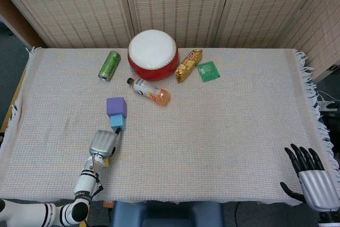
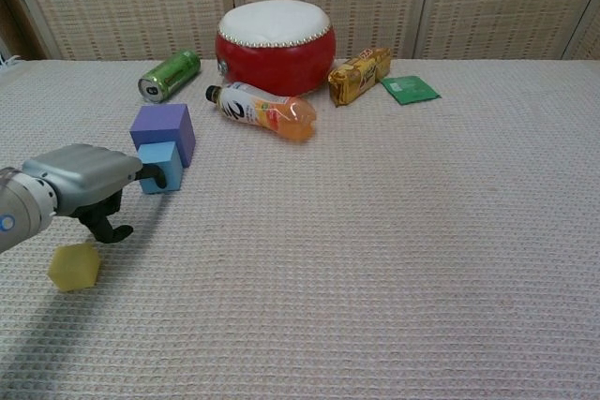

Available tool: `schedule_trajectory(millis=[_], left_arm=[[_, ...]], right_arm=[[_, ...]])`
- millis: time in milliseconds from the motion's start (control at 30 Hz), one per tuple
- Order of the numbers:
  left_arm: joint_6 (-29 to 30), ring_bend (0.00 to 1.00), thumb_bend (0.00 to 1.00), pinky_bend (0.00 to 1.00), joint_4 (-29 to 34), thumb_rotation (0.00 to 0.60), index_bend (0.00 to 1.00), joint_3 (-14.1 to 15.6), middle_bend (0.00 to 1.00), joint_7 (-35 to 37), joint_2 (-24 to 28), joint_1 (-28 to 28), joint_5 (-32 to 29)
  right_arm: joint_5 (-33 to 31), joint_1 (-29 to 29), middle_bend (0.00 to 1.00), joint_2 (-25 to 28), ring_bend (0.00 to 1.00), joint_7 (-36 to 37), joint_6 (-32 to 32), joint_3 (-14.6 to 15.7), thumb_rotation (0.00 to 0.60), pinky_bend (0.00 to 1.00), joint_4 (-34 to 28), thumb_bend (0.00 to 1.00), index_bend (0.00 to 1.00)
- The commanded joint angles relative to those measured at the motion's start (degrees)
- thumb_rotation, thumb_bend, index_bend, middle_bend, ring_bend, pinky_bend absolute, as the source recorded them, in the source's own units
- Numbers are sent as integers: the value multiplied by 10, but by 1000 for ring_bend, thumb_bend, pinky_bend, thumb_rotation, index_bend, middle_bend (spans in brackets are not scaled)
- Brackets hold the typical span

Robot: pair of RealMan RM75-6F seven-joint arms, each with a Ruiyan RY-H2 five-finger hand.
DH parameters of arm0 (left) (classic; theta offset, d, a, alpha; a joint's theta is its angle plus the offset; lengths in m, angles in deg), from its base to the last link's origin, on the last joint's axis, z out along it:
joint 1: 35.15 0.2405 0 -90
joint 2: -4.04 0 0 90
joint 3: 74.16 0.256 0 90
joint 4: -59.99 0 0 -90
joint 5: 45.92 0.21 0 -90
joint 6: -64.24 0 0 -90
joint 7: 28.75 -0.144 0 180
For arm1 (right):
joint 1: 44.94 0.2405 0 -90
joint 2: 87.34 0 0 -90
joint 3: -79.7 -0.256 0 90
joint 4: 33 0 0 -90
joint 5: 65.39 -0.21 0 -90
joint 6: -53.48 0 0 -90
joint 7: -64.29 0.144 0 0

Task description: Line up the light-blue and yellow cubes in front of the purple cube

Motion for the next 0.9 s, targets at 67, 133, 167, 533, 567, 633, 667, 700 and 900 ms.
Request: schedule_trajectory(millis=[67, 133, 167, 533, 567, 633, 667, 700, 900], left_arm=[[-1, 1000, 396, 1000, -3, 600, 209, -1, 1000, -2, -1, -3, -8], [0, 1000, 397, 1000, -4, 600, 211, 0, 1000, -5, -3, -4, -10], [0, 1000, 398, 1000, -5, 600, 209, 0, 1000, -5, -4, -5, -11], [4, 1000, 399, 1000, -6, 600, 196, 4, 1000, -9, -8, -10, -12], [4, 1000, 400, 1000, -6, 600, 193, 4, 1000, -9, -8, -10, -13], [4, 1000, 400, 1000, -6, 600, 186, 5, 1000, -8, -8, -10, -13], [5, 1000, 400, 1000, -6, 600, 182, 5, 1000, -9, -7, -11, -12], [5, 1000, 400, 1000, -6, 600, 181, 5, 1000, -8, -7, -11, -11], [9, 1000, 400, 1000, -9, 600, 178, 5, 1000, -9, -9, -12, -12]], right_arm=[[0, 0, 0, 0, 0, 0, 0, 0, 464, 0, 0, 26, 0], [0, 0, 0, -1, 0, -1, 2, 0, 463, 0, 0, 26, 0], [0, 1, 0, -1, 0, -2, 2, 1, 463, 0, 0, 26, 0], [-2, 0, 0, 2, 0, -2, 2, 1, 465, 0, -2, 26, 0], [-1, 0, 0, 2, 0, -2, 1, 1, 464, 0, -2, 26, 0], [0, -1, 0, 3, 0, -1, -1, 1, 464, 0, -3, 26, 0], [0, -1, 0, 3, 0, -1, -1, 1, 465, 0, -3, 26, 0], [0, -1, 0, 3, 0, -1, -1, 1, 465, 0, -3, 26, 0], [2, -1, 0, 3, 0, -2, -1, 2, 465, 0, -3, 26, 0]])
